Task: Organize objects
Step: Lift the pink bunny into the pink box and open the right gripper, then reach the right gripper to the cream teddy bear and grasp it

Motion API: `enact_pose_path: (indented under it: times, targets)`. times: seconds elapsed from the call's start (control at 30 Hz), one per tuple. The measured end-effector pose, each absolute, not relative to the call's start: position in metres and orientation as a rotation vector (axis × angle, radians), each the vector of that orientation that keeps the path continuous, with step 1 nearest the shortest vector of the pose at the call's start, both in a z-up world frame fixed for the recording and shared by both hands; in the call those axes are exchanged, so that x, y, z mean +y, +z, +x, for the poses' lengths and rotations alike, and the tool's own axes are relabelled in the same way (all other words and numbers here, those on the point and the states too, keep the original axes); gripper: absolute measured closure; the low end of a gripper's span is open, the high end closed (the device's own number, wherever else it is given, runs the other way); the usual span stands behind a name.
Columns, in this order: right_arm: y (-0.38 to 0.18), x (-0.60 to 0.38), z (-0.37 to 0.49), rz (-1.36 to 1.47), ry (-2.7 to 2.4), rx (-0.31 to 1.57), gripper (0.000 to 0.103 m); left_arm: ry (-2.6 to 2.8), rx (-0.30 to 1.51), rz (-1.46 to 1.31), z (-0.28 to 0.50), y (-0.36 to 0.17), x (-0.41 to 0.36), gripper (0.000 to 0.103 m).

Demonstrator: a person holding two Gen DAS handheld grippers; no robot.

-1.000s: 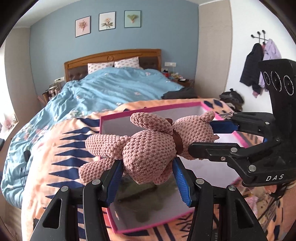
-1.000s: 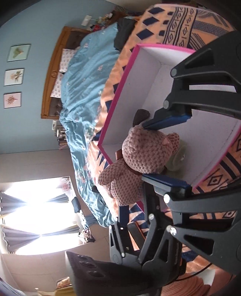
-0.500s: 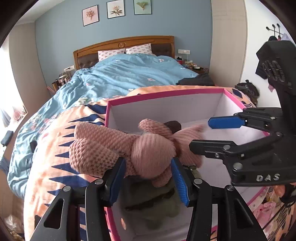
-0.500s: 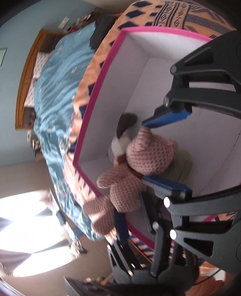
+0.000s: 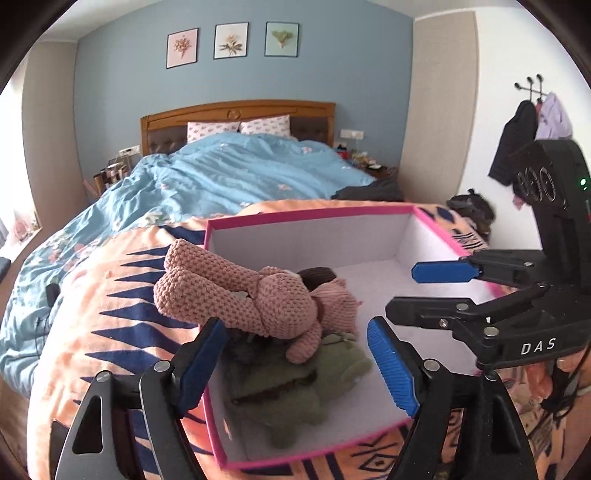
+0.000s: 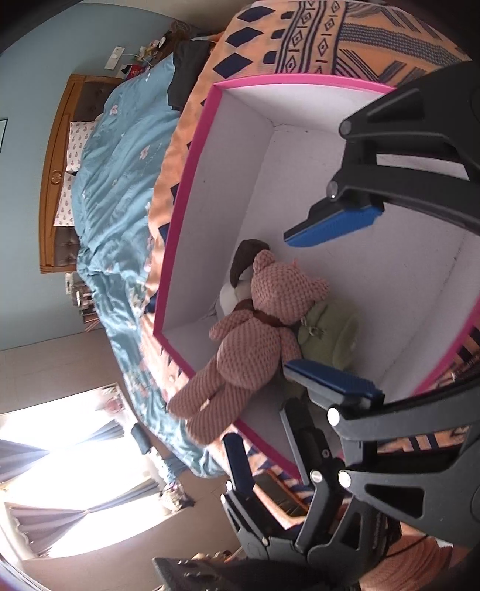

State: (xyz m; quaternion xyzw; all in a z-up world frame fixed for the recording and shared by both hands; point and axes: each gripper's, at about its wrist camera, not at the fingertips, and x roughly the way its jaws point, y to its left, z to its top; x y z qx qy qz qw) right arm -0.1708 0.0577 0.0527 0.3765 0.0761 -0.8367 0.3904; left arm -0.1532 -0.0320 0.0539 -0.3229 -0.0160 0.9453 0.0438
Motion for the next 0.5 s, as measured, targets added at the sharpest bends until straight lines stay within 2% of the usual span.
enact_pose_path:
  times: [0.07,0.5]
  targets:
    - [0.055,0.066,-0.163,0.946,-2.102,0.16,0.029,2.862,-0.052,-0.962,-0.144,0.057,-0.029,0.022]
    - [0.042,0.115,-0.125,0.985,-2.015,0.178,0.028,2.662,0.042,-1.016,-0.116,0.037,0.01,0.022]
